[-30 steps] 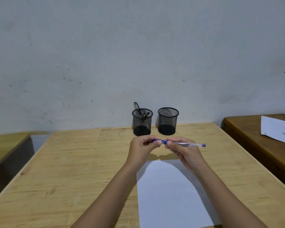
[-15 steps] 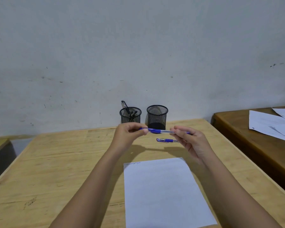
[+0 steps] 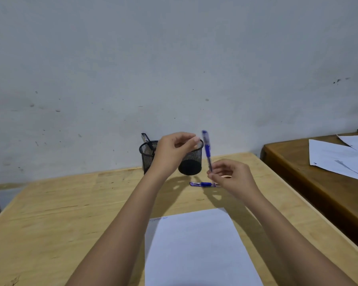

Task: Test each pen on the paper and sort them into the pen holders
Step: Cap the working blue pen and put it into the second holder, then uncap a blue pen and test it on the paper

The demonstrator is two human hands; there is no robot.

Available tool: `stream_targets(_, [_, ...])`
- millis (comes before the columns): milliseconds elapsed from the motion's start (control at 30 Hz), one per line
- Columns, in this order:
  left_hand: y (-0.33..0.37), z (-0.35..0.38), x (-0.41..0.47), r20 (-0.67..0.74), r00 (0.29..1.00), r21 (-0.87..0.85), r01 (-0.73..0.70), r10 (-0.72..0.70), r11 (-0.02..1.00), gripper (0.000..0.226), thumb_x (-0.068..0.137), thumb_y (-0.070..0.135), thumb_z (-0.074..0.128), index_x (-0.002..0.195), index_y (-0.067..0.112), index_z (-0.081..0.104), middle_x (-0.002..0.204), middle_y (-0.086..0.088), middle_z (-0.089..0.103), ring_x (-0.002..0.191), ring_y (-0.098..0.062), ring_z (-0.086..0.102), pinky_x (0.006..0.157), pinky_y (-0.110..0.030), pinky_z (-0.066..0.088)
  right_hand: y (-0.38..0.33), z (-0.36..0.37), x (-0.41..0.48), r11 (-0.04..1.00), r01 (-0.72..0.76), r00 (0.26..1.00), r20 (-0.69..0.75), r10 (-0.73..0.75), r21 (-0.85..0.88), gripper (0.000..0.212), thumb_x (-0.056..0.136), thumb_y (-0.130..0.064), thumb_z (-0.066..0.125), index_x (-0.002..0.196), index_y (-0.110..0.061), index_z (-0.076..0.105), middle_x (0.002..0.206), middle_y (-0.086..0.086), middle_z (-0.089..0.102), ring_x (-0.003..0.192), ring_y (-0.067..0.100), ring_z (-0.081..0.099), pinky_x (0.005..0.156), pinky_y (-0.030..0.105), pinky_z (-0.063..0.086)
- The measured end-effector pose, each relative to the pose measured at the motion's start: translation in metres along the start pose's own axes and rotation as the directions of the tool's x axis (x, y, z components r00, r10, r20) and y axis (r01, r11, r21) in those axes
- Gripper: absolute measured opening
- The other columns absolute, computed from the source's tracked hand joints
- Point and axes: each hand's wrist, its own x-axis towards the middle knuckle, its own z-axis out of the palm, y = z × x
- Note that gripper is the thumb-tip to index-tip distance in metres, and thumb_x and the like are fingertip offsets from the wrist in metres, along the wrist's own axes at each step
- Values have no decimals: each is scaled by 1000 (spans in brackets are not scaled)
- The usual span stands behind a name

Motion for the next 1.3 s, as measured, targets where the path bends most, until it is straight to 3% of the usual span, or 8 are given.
stream_targets(133, [-32, 6, 5, -55, 996, 324, 79, -64, 943, 23, 87, 42, 59, 91, 20, 61, 88, 10, 55, 82, -17, 59, 79, -25, 42, 3, 1, 26, 933, -64, 981, -150, 124, 355, 15, 76, 4, 68, 83, -5, 59, 81, 16, 67, 83, 27, 67, 81, 33, 57])
stream_targets(200, [-43, 9, 3, -47, 995, 418, 103, -91, 902, 29, 91, 39, 54, 104, 12, 59, 101, 8, 25, 112, -11, 20, 69, -19, 30, 1, 2, 41, 856, -87, 965, -170, 199, 510, 19, 78, 6, 65, 83, -8, 53, 87, 16, 65, 90, 30, 68, 85, 38, 56])
stream_targets(367, [-76, 15, 14, -23, 983, 412, 175, -182, 894, 59, 89, 45, 54, 134, 12, 37, 127, 2, 46, 124, -14, 42, 95, -22, 31, -4, 19, 89, 767, -77, 955, -173, 239, 637, 11, 88, -2, 54, 81, -10, 51, 92, 15, 58, 97, 28, 65, 78, 25, 57])
stream_targets(633, [-102, 19, 36, -36, 971, 220, 240, -238, 945, 89, 83, 57, 55, 149, 23, 7, 150, 11, 25, 139, -4, 22, 118, -34, 20, 17, 50, 120, 987, -139, 961, -228, 154, 79, 30, 95, -24, 46, 97, 2, 62, 87, 8, 58, 80, 19, 52, 72, 32, 39])
stream_targets(867, [-115, 22, 42, -27, 974, 144, 225, -223, 964, 89, 80, 61, 55, 148, 31, 6, 148, 9, 35, 135, -6, 34, 114, -37, 30, 24, 55, 125, 983, -166, 986, -39, 163, -83, 17, 91, -18, 51, 101, -8, 60, 94, 6, 59, 85, 19, 52, 60, 16, 38])
stream_targets(1000, [-118, 21, 43, -17, 979, 119, 202, -201, 972, 83, 82, 58, 56, 147, 33, 11, 141, 13, 41, 129, -5, 39, 113, -37, 33, 24, 43, 121, 987, -148, 989, 6, 148, -61, 30, 90, -20, 55, 118, -12, 59, 112, 3, 62, 101, 15, 55, 79, 22, 38])
stream_targets(1167, [-110, 13, 33, 34, 990, 258, 123, -136, 958, 53, 86, 57, 49, 133, 35, 37, 134, 14, 49, 121, -3, 47, 108, -35, 37, 29, 17, 89, 989, -144, 987, -64, 145, 19, 40, 89, -15, 57, 128, -9, 52, 116, 0, 58, 98, 10, 54, 61, 0, 42])
stream_targets(1300, [-113, -1, -2, 258, 930, 603, 56, -261, 796, 72, 92, 57, 37, 150, 23, 10, 158, 2, 14, 145, -12, 12, 119, -35, 13, 48, 3, 54, 971, -133, 991, -33, 129, -198, 32, 88, -14, 59, 119, -9, 59, 112, 5, 64, 102, 13, 58, 93, 24, 45])
